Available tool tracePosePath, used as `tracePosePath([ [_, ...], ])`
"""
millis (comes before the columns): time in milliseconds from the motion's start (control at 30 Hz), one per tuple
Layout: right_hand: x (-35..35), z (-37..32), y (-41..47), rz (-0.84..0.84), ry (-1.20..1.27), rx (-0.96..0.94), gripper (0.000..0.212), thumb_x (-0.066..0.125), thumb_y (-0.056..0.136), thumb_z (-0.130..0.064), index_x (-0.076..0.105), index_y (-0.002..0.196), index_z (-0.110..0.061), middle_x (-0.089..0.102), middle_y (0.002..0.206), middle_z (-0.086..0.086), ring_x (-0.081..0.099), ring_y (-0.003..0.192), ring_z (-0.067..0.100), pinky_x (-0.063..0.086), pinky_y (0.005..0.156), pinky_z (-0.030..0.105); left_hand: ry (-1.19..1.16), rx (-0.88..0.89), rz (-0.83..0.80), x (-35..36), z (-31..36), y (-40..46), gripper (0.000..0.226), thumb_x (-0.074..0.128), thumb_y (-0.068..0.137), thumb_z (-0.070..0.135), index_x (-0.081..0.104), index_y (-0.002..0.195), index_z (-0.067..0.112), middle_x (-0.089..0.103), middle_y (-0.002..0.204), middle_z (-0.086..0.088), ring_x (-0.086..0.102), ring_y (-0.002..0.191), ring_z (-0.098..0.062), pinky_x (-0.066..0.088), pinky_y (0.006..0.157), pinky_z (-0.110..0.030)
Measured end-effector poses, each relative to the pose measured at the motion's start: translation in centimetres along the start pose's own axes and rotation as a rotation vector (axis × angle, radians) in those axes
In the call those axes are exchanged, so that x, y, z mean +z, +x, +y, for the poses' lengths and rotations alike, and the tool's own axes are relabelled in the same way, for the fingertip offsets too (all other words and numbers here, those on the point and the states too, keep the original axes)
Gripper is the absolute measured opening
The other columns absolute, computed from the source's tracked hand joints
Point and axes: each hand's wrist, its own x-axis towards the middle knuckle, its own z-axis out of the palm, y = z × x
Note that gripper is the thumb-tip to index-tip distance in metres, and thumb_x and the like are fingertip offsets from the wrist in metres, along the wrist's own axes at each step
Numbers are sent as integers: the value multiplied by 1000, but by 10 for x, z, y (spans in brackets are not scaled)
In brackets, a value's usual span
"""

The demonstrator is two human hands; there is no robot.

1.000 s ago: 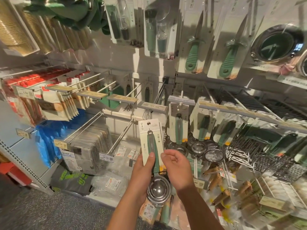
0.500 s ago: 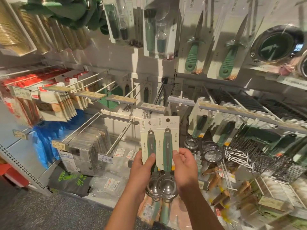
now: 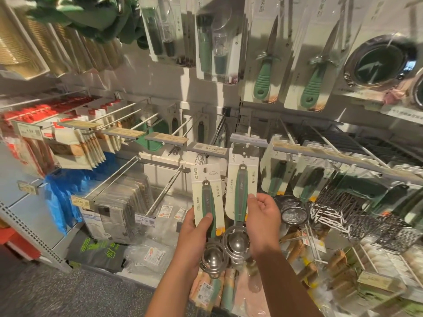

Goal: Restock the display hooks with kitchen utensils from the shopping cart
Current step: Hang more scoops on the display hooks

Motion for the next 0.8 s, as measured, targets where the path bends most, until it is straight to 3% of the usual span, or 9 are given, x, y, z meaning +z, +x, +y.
tracePosePath([
  [100,3,-5,8,25,-4,0,8,56,106,-25,60,99,-25,65,93,-4,58,78,7,43,64,21,-13,-4,29,-3,1,0,24,60,105,22,63,124,36,76,118,10,75,96,-4,58,87,-34],
  [233,4,-7,21,16,-37,-3,12,57,105,-24,63,115,-19,66,100,-8,60,84,2,44,68,22,-24,-1,42,-2,2,-2,25,59,105,21,64,126,33,75,119,9,74,96,-3,57,82,-29],
  [400,1,-1,25,-110,-62,83,41,55,107,-30,51,146,-17,57,132,-6,53,115,11,38,98,29,-14,5,36,-1,2,-2,25,58,105,20,63,127,32,78,112,10,75,97,-7,58,84,-32],
  [533,-2,7,14,-177,-72,126,30,56,106,-29,58,134,-21,63,128,-8,60,114,11,46,106,35,17,7,28,0,0,-3,24,60,105,21,63,124,35,78,112,10,75,98,-8,58,93,-37],
  [633,1,10,4,-238,-113,135,15,57,105,-27,64,118,-25,71,112,-6,68,103,13,55,95,37,48,8,23,2,-2,-2,26,62,103,23,64,126,34,77,115,6,75,104,-15,58,99,-46],
  [733,5,13,-2,-302,-146,113,15,60,103,-28,71,113,-24,77,106,-6,72,102,16,57,91,36,57,20,14,3,-4,-2,26,64,102,23,66,125,33,77,115,3,74,106,-18,57,100,-48],
  [800,5,15,-5,-341,-151,101,14,62,103,-26,73,109,-21,78,99,-9,72,94,5,54,80,22,53,25,-3,3,-4,-1,26,64,102,22,66,126,31,78,114,3,74,106,-18,57,100,-48],
])
